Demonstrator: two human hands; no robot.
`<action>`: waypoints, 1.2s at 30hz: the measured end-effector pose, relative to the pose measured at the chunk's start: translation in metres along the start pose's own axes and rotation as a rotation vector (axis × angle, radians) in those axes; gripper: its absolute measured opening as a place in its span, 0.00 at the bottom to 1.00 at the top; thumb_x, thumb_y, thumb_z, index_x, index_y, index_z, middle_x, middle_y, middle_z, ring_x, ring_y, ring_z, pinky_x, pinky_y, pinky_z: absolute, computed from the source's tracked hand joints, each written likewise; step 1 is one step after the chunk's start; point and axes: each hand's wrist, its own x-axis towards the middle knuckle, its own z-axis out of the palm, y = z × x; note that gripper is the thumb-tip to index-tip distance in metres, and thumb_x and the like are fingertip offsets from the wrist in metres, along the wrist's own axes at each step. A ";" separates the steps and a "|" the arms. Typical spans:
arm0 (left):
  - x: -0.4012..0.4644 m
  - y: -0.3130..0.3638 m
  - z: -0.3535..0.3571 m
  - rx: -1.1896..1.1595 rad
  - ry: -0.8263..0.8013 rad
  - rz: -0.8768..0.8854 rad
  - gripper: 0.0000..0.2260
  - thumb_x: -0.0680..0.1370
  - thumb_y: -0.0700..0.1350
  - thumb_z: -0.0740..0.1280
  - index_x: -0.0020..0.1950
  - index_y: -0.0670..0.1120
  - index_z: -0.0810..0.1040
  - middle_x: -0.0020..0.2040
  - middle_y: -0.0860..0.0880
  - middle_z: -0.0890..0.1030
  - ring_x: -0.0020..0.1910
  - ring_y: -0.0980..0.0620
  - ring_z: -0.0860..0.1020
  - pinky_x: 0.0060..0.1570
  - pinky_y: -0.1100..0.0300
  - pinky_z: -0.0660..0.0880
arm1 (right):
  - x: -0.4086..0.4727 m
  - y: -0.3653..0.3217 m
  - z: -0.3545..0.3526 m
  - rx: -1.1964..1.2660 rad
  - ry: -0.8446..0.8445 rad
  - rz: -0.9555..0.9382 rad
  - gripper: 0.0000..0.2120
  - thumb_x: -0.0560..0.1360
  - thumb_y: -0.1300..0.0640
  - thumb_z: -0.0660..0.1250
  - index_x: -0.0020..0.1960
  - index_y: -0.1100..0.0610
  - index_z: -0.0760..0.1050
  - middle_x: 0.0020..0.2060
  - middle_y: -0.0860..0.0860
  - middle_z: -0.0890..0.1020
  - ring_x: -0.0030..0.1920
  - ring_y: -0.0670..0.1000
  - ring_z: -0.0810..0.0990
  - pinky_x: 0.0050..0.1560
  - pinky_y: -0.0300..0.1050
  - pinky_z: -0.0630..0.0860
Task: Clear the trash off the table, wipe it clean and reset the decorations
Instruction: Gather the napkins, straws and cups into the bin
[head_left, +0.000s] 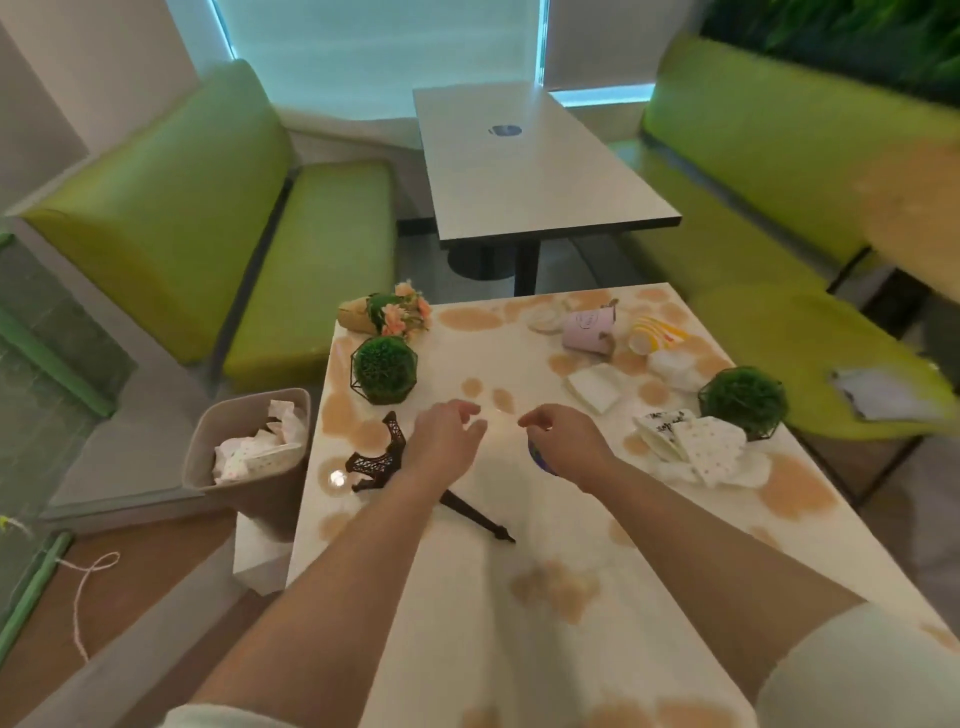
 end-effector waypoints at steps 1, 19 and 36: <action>-0.005 0.013 0.013 0.003 -0.009 0.010 0.15 0.80 0.54 0.63 0.65 0.52 0.76 0.60 0.52 0.78 0.61 0.50 0.75 0.61 0.50 0.73 | -0.005 0.014 -0.011 -0.001 0.003 0.004 0.12 0.78 0.56 0.59 0.53 0.46 0.79 0.50 0.47 0.80 0.47 0.50 0.79 0.45 0.50 0.81; -0.030 0.139 0.181 -0.026 -0.210 0.087 0.15 0.79 0.50 0.66 0.64 0.47 0.77 0.59 0.49 0.80 0.58 0.51 0.77 0.57 0.59 0.70 | -0.033 0.199 -0.138 -0.055 0.222 0.192 0.11 0.75 0.57 0.67 0.58 0.54 0.79 0.52 0.51 0.79 0.51 0.53 0.78 0.35 0.43 0.71; 0.025 0.145 0.265 0.232 -0.295 0.101 0.14 0.77 0.55 0.67 0.60 0.52 0.79 0.60 0.45 0.71 0.57 0.43 0.75 0.55 0.49 0.75 | 0.035 0.250 -0.142 -0.019 0.345 0.380 0.28 0.73 0.43 0.70 0.69 0.52 0.71 0.63 0.54 0.71 0.60 0.56 0.75 0.61 0.53 0.72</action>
